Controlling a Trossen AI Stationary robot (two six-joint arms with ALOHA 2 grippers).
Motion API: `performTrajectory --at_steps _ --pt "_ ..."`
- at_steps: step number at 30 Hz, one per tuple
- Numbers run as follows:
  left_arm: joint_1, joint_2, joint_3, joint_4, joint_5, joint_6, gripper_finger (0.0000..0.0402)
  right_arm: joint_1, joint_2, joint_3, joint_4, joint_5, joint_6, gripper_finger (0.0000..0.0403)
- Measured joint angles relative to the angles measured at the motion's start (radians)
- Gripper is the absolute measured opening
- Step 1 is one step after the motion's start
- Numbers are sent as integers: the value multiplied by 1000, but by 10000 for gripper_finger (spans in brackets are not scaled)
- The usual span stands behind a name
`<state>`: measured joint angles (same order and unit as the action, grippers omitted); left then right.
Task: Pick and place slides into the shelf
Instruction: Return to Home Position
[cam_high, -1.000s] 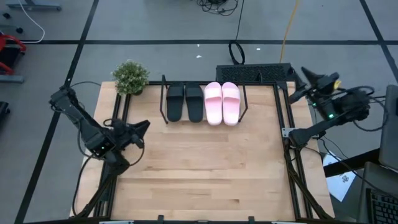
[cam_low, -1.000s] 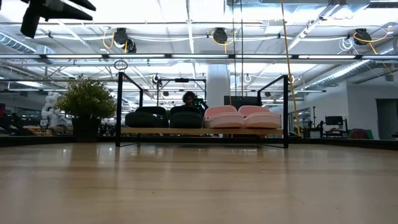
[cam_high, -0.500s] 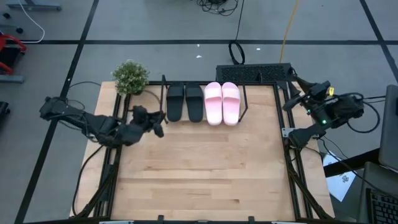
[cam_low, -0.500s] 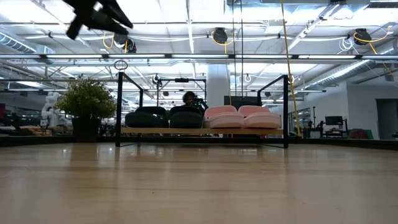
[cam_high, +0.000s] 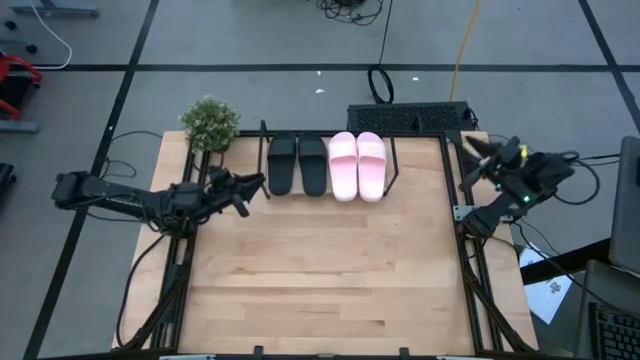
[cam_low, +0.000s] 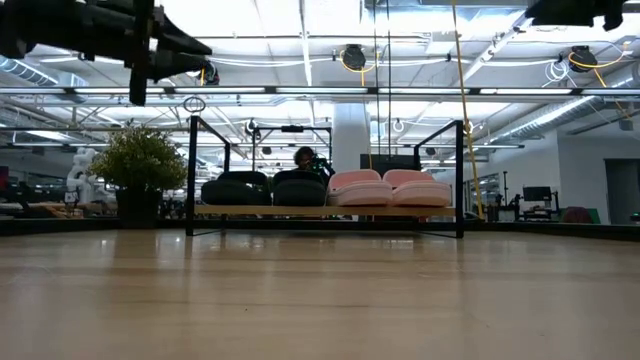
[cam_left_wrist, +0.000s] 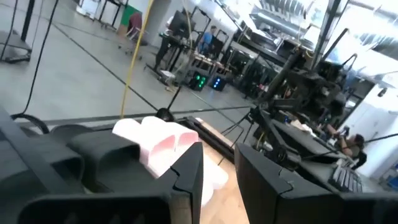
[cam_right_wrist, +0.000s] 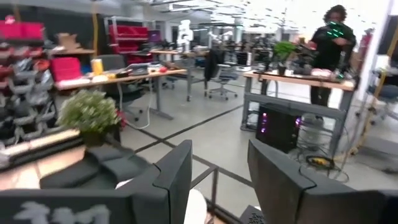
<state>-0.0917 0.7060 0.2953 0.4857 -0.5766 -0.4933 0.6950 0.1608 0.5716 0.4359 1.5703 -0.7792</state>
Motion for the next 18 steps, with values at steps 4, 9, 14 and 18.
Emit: performTrajectory --at_steps 4,9,14,18 --pt "1 0 -23 5 1 -21 88 48 0 -73 7 0 56 146" --pt "2 11 -27 2 3 5 88 95 0 -161 8 0 151 146" --pt "14 35 -27 -48 4 6 88 112 -1 -236 9 -1 224 146" --pt "38 66 -27 -118 4 -7 88 100 -7 -285 76 -1 188 146"
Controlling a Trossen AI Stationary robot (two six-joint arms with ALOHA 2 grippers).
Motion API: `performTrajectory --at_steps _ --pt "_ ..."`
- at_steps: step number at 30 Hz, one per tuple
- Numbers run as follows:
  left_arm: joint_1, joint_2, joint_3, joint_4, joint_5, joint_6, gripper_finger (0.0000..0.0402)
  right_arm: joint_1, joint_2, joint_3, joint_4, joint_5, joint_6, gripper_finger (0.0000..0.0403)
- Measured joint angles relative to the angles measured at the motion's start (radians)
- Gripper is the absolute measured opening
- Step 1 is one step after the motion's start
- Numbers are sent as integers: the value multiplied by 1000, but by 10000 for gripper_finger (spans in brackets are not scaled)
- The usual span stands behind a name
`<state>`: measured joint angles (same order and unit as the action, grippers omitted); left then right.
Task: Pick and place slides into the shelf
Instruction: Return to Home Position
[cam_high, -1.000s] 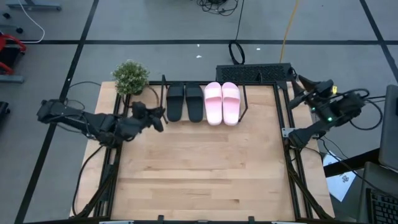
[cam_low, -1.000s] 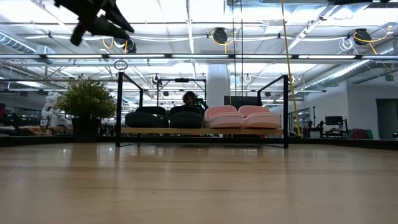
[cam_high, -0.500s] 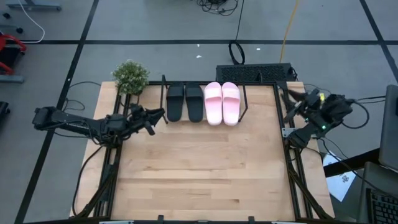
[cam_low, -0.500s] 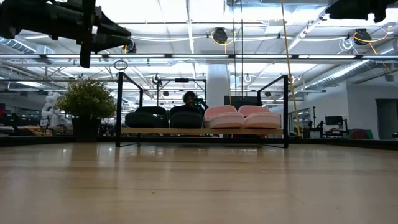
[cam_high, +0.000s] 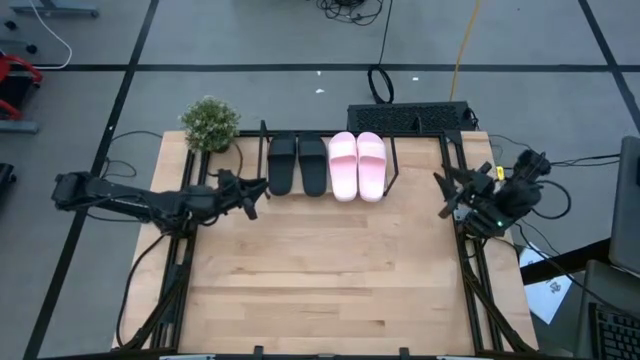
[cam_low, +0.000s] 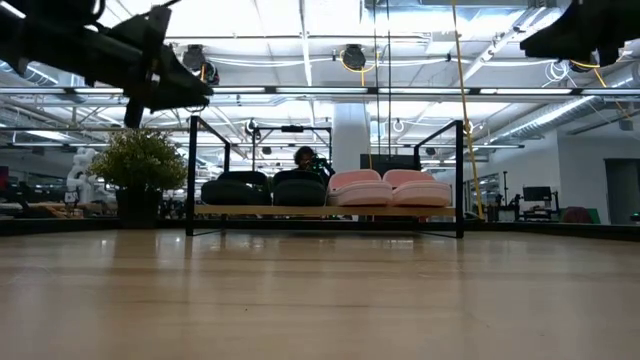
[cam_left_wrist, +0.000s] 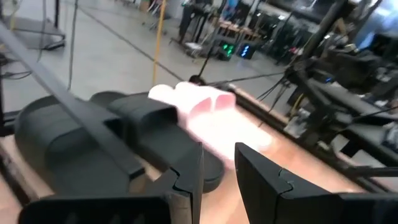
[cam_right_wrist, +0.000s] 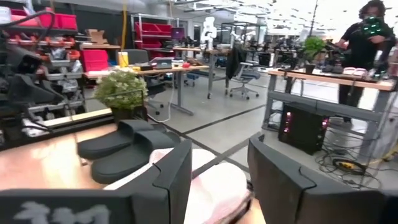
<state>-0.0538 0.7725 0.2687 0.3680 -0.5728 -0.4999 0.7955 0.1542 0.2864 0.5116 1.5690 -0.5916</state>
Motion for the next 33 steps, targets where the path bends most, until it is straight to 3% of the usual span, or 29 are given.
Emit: performTrajectory --at_steps 7,11,16,26,33 --pt "43 35 -19 -9 5 -35 88 -77 -116 -79 338 -1 -320 146" --pt "78 31 -132 209 77 -48 88 -90 -151 -118 577 -28 -473 146" --pt "62 33 -259 495 134 -16 88 -51 -133 -167 524 -41 -363 146" --pt "38 82 -250 489 138 1 88 17 -106 -249 513 -80 -137 146" --pt "38 100 -250 491 138 -1 88 103 -106 -252 485 -79 -141 146"
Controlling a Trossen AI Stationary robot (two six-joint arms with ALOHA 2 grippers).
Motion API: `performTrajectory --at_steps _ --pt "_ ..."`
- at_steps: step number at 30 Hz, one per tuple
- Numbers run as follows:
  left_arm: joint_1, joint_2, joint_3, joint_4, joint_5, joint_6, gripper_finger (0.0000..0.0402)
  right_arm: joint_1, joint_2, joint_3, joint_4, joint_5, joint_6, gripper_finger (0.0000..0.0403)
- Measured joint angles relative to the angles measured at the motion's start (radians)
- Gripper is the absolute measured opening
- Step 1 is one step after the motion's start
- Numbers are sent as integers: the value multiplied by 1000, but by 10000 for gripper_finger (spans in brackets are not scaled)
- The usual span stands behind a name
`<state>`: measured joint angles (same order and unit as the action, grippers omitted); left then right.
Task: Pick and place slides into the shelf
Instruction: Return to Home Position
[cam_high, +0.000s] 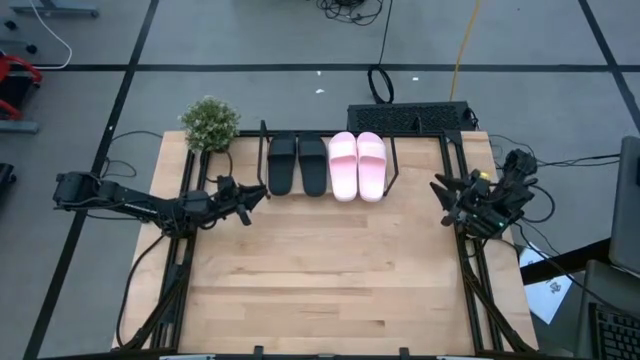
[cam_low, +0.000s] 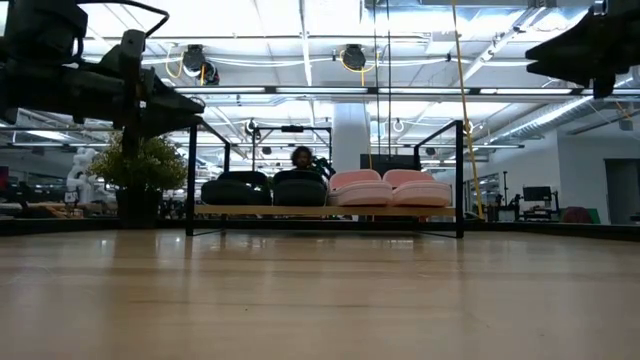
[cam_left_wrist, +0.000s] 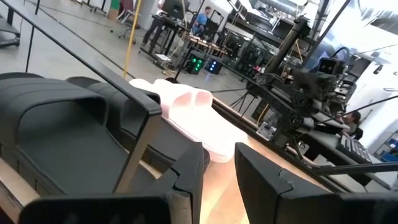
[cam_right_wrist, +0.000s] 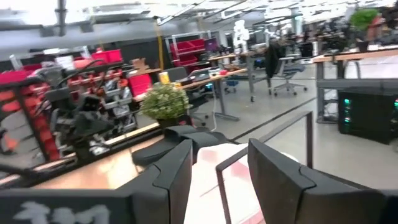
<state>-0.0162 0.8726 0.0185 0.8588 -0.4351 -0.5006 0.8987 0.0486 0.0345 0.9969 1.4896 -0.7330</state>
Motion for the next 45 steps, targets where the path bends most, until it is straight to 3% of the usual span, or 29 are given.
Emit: performTrajectory --at_steps 4,9,18,22,25,32,39,45 --pt "0 0 0 0 0 9 88 38 0 0 0 -10 -48 146" --pt "0 0 0 0 -1 7 88 -1 0 -1 5 -226 -85 146" --pt "0 0 0 9 11 -2 88 -133 0 -2 -6 -245 -128 146" --pt "0 0 0 34 32 2 88 -153 0 -2 -9 -344 -103 146" --pt "0 0 0 34 35 1 88 -154 0 3 -112 -386 11 146" --pt "0 0 0 58 43 -2 88 -227 13 107 -743 -546 474 146" --pt "0 0 29 66 129 68 88 -456 43 157 -825 -844 570 146" --pt "15 0 135 -202 210 66 88 -650 123 157 -870 -1059 695 146"
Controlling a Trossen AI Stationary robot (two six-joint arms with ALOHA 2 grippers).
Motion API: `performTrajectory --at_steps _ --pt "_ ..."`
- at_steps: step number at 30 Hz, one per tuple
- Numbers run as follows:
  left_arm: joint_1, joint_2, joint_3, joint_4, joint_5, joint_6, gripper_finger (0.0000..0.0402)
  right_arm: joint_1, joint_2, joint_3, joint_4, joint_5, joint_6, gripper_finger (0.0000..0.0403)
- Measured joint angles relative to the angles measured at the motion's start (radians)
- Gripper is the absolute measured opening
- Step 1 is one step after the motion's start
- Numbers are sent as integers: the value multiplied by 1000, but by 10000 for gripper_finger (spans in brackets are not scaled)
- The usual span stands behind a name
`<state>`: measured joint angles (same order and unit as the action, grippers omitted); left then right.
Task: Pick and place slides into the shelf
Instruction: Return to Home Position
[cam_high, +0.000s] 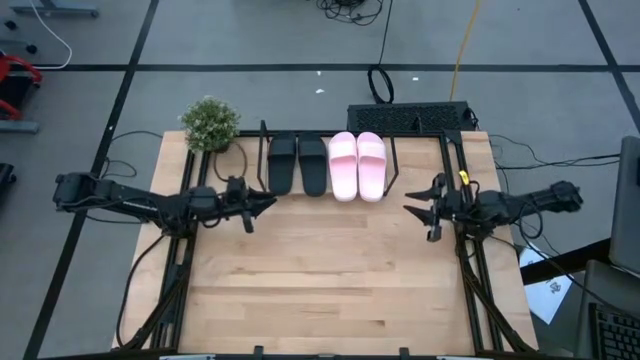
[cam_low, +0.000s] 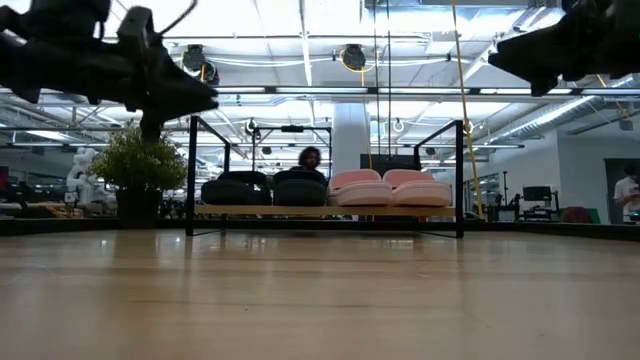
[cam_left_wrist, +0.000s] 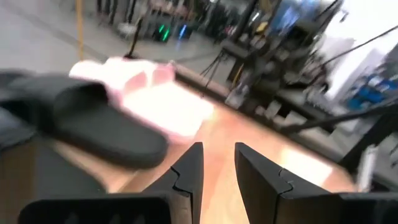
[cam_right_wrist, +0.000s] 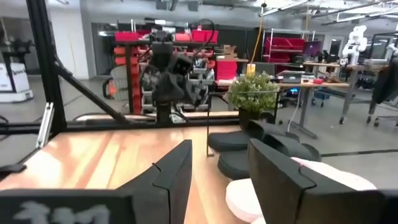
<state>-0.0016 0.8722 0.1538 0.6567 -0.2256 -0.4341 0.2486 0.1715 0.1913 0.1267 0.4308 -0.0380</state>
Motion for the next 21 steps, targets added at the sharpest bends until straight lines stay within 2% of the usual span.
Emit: performTrajectory --at_steps 2,5,8,11,17,21 --pt "20 0 24 -88 5 -12 88 -50 16 0 37 -56 0 146" --pt "72 -10 25 -110 42 0 88 -116 22 0 69 -96 -8 146" --pt "156 -30 -3 -115 137 2 88 -164 22 0 68 -109 0 146" --pt "252 -59 -34 -119 249 8 88 -205 22 0 74 -173 0 146" --pt "386 -107 -60 -117 407 41 88 -264 22 0 72 -175 7 146" --pt "414 -158 -62 -194 467 63 88 -302 22 1 76 -175 13 146"
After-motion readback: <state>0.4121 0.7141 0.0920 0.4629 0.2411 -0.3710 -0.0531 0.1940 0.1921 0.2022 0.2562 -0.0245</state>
